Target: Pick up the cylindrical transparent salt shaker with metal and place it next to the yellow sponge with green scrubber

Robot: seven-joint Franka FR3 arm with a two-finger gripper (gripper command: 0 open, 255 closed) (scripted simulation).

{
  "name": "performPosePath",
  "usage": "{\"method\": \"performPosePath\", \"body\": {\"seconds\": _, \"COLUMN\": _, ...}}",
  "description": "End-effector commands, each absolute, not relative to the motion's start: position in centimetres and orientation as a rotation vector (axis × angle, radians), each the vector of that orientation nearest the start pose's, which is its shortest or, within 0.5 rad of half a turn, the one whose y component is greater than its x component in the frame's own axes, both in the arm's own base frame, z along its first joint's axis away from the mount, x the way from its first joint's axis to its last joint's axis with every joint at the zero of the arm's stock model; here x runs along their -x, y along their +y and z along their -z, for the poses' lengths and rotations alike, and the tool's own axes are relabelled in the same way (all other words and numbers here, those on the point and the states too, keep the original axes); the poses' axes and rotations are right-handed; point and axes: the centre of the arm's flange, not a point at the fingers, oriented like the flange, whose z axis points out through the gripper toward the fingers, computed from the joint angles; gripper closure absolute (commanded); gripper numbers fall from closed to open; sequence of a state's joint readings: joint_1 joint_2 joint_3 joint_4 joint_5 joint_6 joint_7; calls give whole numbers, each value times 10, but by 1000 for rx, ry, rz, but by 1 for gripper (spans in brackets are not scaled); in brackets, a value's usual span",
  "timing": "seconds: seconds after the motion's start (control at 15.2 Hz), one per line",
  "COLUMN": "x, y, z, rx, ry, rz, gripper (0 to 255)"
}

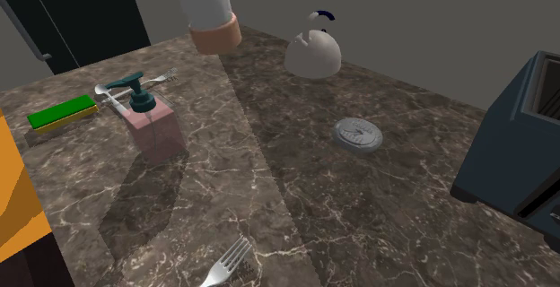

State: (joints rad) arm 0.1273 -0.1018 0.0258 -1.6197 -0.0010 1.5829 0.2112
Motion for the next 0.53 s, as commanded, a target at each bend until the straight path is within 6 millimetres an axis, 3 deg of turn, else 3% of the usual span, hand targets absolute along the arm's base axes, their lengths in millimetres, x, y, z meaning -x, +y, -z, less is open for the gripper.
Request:
{"method": "performPosePath", "body": {"seconds": 0.0, "x": -499, "y": 100, "z": -658, "rx": 3131, "ry": 93, "rz": 102, "gripper": 255}}
{"method": "performPosePath", "body": {"seconds": 0.46, "x": -440, "y": 171, "z": -658, "rx": 3131, "ry": 93, "rz": 102, "gripper": 255}}
